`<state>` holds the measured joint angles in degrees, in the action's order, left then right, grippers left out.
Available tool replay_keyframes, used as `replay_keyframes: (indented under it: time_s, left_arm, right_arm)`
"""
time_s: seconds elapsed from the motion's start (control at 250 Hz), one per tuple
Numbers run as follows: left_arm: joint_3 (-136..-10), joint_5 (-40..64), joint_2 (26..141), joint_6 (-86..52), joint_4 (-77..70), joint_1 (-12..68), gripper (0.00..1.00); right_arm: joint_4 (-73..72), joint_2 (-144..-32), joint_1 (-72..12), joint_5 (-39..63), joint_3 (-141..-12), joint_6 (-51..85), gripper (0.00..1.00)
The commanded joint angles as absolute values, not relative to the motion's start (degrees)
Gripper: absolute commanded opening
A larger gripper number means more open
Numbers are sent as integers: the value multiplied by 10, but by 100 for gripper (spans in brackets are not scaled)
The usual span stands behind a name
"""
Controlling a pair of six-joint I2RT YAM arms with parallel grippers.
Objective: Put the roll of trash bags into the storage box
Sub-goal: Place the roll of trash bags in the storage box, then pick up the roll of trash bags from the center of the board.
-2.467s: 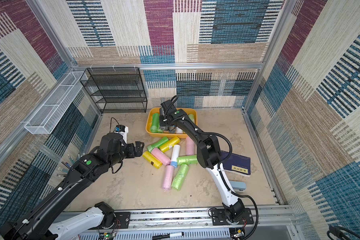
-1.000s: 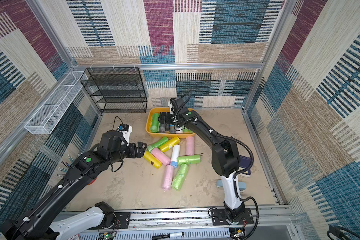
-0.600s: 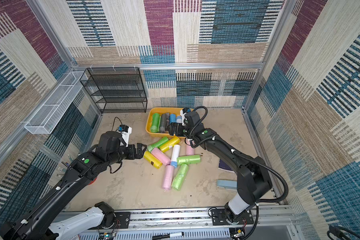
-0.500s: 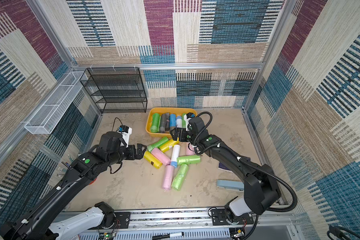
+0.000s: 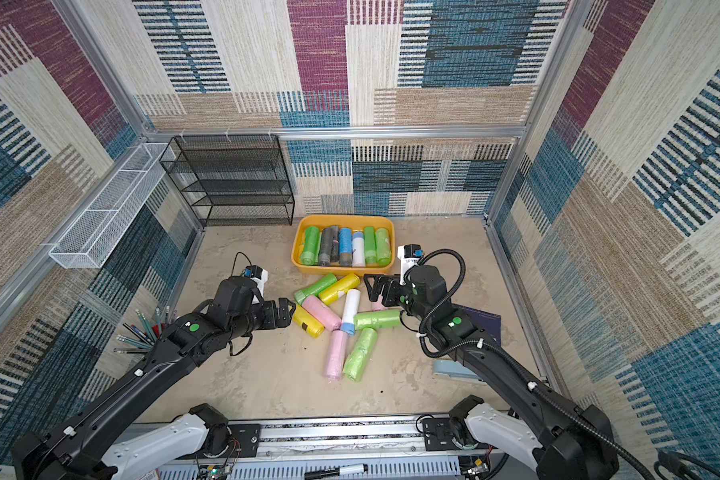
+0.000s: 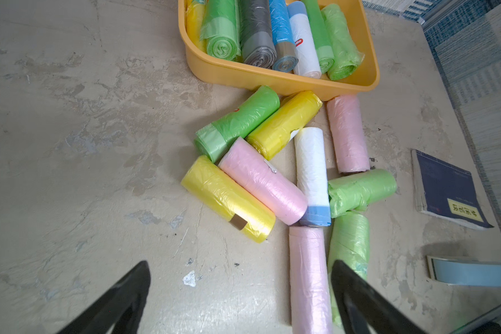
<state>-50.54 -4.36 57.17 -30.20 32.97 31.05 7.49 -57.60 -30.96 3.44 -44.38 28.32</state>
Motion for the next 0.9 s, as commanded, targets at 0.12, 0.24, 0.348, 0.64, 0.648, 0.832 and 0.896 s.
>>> replay_keyframes:
  time_s: [0.12, 0.24, 0.348, 0.64, 0.648, 0.832, 0.896]
  left_arm:
    - [-489, -57, 554, -338, 305, 310, 97]
    - [-480, -51, 550, -344, 303, 310, 97]
    - [-469, -45, 551, -354, 297, 310, 97]
    - [-446, 8, 574, -374, 266, 310, 93]
    - [-446, 11, 575, -374, 265, 310, 93]
    - [-440, 85, 611, -389, 231, 314, 89]
    - [-437, 106, 624, -392, 217, 319, 87]
  right_arm:
    - [73, -532, -310, 38, -422, 287, 99]
    - [61, -506, -310, 53, -403, 296, 99]
    - [64, -490, -310, 54, -392, 302, 99]
    - [83, -469, -310, 66, -378, 308, 99]
    - [83, -468, -310, 67, -378, 309, 99]
    - [77, -458, -310, 76, -367, 319, 99]
    - [76, -454, -310, 79, -364, 323, 99]
